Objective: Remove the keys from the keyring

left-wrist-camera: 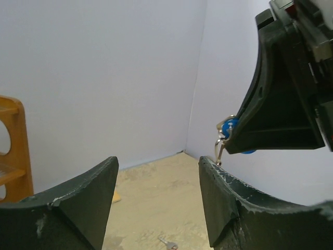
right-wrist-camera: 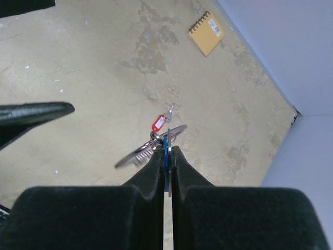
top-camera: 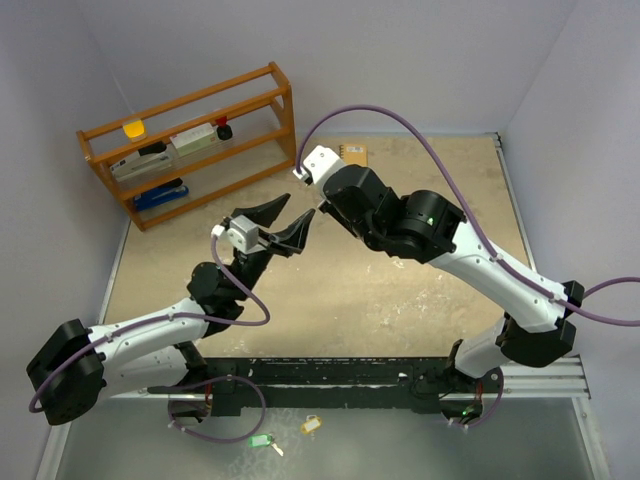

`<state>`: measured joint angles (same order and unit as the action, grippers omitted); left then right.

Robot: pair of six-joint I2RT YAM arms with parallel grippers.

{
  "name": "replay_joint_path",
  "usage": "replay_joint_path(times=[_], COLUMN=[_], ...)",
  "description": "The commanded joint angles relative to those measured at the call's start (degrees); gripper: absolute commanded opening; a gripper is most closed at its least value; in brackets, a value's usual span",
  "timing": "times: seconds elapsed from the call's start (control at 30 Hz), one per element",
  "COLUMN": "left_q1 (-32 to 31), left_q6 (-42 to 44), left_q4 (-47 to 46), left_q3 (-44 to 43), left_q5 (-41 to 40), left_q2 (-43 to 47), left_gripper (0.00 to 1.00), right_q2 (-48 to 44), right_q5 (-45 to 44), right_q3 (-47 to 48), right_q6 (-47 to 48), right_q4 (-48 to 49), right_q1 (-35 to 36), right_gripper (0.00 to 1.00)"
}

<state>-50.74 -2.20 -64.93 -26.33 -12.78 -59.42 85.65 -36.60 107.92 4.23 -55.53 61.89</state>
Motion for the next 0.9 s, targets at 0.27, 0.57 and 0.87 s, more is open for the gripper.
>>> replay_joint_path(times=[0.27, 0.57, 0.87], left_q1=[-1.1, -1.4, -1.6], left_q6=[-1.9, 0.7, 1.5], left_q4=[-8.5, -11.9, -14.4], left_q3=[0.3, -1.0, -2.8], left_q5=[6.3, 8.7, 10.2], left_q2=[-4.9, -9.8, -12.8], left_gripper=[0.67, 0.68, 0.66], right_q2=[-0.9, -0.3, -0.3], right_q5=[-2.3, -2.5, -2.5], right_q3=[-0.7, -0.6, -0.7], right_q6=[-0.3, -0.1, -0.1], right_q4=[4.5, 4.4, 4.4], right_q1=[0.8, 1.2, 1.4], right_gripper=[0.00, 0.00, 0.00])
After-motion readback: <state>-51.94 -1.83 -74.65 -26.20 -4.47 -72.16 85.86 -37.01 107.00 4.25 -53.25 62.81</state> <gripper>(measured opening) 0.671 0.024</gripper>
